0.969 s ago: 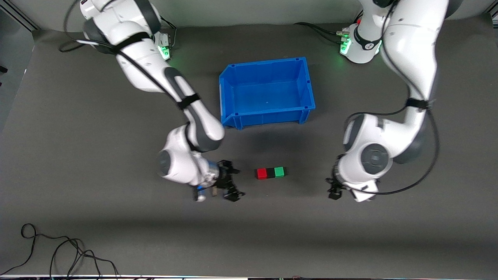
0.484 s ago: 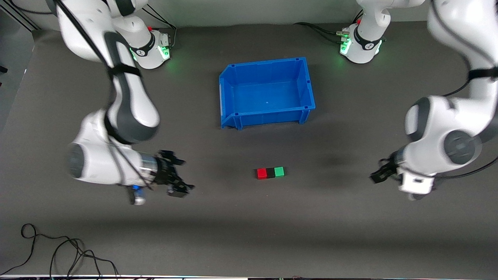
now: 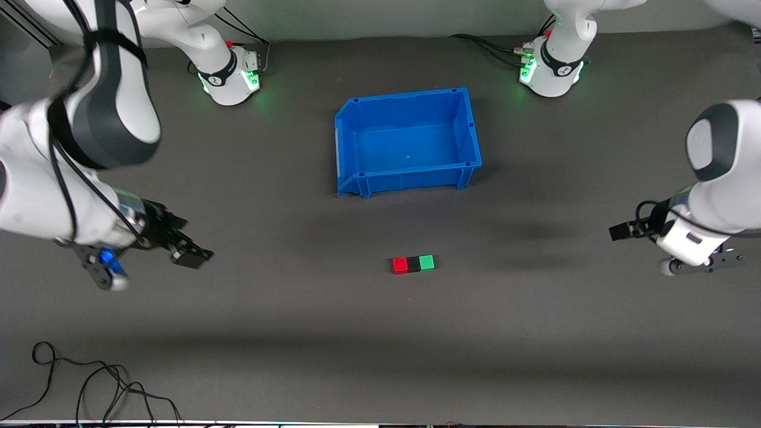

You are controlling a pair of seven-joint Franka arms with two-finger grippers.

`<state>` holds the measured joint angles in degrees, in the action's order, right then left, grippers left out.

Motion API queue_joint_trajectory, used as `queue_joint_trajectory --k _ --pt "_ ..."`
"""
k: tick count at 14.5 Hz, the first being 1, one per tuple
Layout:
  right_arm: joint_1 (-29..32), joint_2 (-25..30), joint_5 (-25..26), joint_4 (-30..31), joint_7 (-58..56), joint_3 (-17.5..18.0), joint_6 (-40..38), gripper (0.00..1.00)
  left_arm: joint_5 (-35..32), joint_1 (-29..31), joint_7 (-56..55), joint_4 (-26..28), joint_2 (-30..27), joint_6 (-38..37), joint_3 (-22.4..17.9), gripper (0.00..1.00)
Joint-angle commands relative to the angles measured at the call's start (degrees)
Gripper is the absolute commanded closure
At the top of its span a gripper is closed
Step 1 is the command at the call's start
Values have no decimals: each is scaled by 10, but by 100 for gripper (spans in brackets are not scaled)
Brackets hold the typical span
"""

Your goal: Attach green and red cubes to black cube

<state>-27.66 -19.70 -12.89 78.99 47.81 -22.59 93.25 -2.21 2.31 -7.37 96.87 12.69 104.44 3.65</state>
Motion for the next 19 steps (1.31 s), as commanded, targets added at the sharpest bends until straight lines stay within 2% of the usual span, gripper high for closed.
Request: queue_joint_trajectory --k 1,5,8,11,13,15,19 --pt "31 83 75 77 -82 38 10 0 7 14 73 -6 -35 -38 4 0" --pt "176 148 162 114 -210 169 11 0 12 43 88 1 -104 -70 4 0" --pt "255 162 164 112 -341 217 15 0 23 55 91 0 -131 -79 -1 0" --pt "272 171 163 109 -430 220 19 0 25 59 91 -7 -116 -66 -4 0" --pt "271 172 160 107 -477 212 20 0 25 60 91 -40 -92 -78 -4 0" --pt "271 175 156 107 -486 208 20 0 25 59 91 -64 -72 -90 -4 0" --pt "270 179 152 109 -488 207 13 0 15 49 93 -72 -67 -93 -6 0"
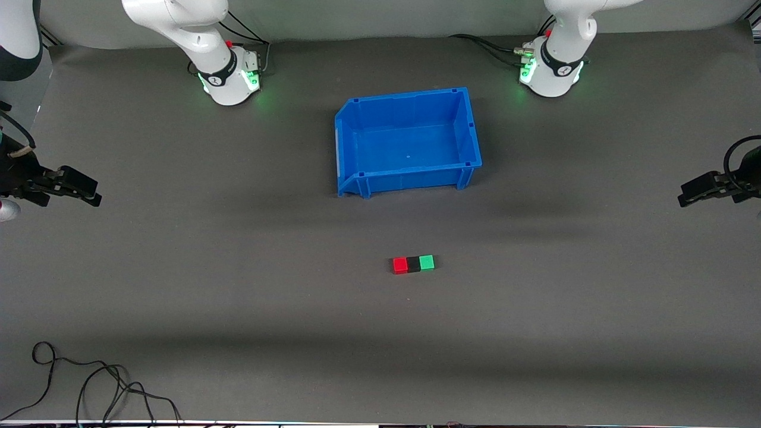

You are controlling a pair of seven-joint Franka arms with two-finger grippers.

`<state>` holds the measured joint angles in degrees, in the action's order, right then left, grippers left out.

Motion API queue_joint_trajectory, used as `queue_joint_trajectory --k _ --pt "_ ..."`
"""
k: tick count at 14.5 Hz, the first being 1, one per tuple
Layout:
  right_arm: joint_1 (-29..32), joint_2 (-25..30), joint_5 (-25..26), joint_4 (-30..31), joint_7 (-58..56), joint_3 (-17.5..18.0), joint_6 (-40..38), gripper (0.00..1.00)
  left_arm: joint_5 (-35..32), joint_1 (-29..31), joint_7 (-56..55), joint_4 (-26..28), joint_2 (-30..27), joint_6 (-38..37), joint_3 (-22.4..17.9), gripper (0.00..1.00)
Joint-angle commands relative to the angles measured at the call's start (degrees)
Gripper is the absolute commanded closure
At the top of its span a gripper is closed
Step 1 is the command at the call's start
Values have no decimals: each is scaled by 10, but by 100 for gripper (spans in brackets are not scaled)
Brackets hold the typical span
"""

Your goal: Attach green and red cubes to black cube

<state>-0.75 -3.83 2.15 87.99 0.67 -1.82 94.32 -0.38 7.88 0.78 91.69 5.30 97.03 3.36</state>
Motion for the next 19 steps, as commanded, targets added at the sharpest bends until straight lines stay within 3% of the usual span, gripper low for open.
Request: queue_joint_trajectory --k 1,2,5,6,9,19 --pt "0 22 1 18 -21 -1 2 0 -3 -9 12 -22 4 -30 -3 0" --pt "0 22 1 19 -21 0 2 0 -3 -17 12 -22 3 -32 -5 0" --pt "0 22 1 19 -17 0 -1 0 -3 -94 16 -21 1 -32 -89 1" --pt "0 22 0 19 -14 0 -1 0 -4 -104 17 -20 1 -32 -99 1" --pt "0 22 -55 23 -16 -13 -14 0 7 -103 15 -23 2 -26 -96 1" --pt "-3 20 -57 18 -13 -13 -14 0 6 -103 17 -20 2 -28 -96 1"
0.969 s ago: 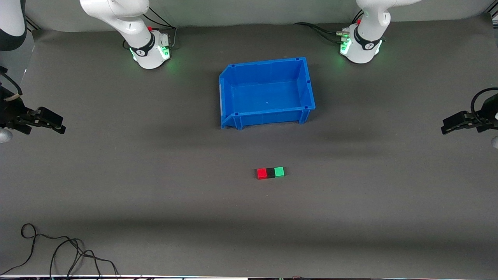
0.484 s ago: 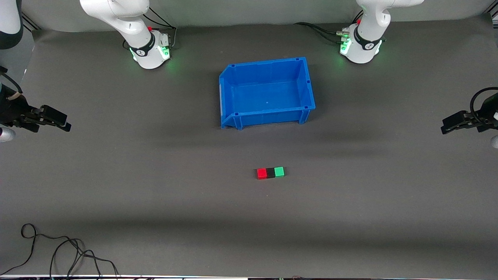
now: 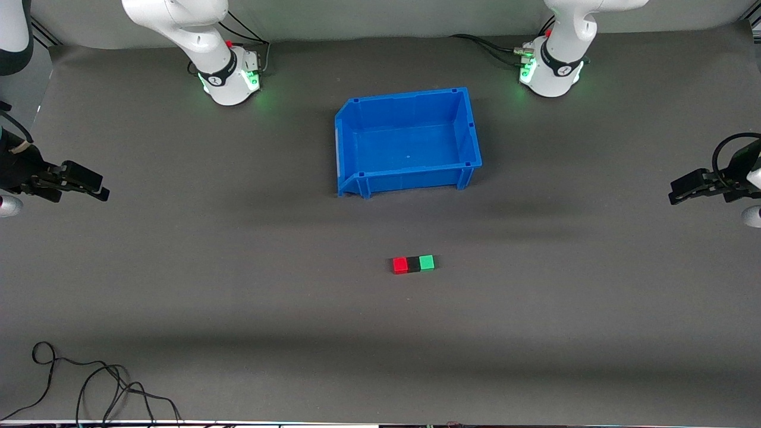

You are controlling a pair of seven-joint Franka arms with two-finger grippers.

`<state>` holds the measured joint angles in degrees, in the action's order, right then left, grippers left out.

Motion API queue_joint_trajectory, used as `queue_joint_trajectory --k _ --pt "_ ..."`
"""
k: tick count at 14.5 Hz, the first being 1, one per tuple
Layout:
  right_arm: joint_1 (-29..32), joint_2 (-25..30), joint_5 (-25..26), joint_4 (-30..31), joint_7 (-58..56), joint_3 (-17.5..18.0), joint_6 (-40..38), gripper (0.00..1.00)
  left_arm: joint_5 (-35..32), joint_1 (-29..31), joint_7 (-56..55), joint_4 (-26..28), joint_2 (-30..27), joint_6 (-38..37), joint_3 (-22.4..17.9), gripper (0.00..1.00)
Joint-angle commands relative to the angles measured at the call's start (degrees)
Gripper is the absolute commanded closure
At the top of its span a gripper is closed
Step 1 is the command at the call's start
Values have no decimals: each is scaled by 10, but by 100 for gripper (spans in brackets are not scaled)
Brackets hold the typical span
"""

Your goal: Attach green and red cubes to black cube

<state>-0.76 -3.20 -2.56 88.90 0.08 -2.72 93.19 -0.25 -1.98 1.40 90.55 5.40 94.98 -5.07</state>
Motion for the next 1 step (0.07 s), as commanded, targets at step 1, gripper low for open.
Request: queue_joint_trajectory --k 1 --pt "-3 14 -10 10 -7 -4 -3 0 5 -3 11 -8 0 -5 -13 1"
